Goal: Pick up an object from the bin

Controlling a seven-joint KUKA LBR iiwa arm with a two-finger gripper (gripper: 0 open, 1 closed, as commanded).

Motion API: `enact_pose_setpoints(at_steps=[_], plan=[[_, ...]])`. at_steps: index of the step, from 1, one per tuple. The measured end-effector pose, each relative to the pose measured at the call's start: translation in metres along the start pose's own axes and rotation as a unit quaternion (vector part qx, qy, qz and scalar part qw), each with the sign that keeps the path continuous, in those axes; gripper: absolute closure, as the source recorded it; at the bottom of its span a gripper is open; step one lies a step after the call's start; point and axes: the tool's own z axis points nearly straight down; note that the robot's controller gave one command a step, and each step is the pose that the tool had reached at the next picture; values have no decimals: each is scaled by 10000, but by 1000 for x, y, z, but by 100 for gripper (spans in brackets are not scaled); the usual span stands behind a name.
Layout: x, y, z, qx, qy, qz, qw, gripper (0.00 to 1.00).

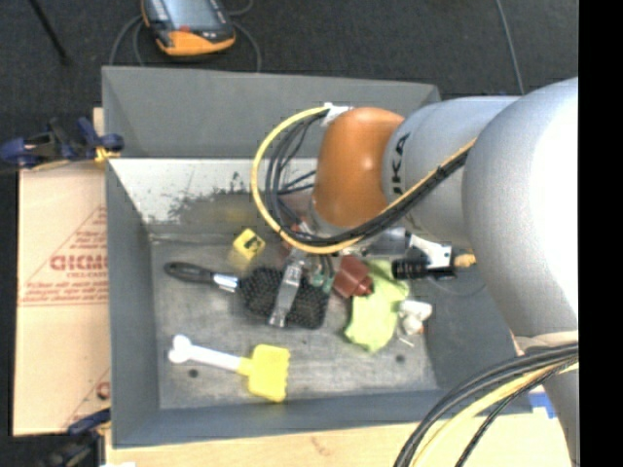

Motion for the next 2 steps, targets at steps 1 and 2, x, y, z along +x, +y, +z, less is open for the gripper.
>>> enact_pose_setpoints(at_steps=[1, 2], plan=[[1, -1, -10, 12, 19, -3, 10000, 100], [1, -1, -26, 20, 34, -6, 10000, 100]])
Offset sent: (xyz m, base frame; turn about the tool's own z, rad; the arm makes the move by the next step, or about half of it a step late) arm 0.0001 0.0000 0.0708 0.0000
